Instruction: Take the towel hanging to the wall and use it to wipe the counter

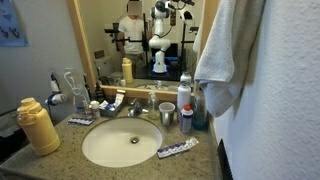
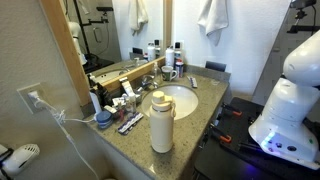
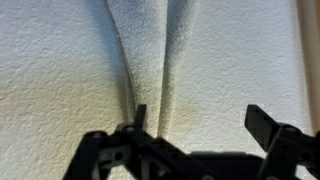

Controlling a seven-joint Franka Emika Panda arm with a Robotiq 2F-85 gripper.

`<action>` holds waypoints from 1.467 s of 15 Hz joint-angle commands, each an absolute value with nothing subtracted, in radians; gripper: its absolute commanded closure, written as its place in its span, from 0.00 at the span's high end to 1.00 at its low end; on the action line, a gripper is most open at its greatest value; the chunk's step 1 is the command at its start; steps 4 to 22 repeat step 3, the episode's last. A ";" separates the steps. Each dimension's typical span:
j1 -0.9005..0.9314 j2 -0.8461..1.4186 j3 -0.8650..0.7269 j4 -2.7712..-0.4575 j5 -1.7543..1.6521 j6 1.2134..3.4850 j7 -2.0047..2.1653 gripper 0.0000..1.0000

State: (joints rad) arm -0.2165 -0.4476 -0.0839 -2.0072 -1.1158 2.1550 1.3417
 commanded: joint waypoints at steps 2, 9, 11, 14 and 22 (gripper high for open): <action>-0.178 -0.509 -0.048 -2.072 -1.112 2.099 1.337 1.00; -0.174 -0.514 -0.042 -2.078 -1.116 2.093 1.340 1.00; -0.174 -0.514 -0.042 -2.078 -1.116 2.093 1.340 1.00; -0.174 -0.514 -0.042 -2.078 -1.116 2.093 1.340 1.00; -0.174 -0.514 -0.042 -2.078 -1.116 2.093 1.340 1.00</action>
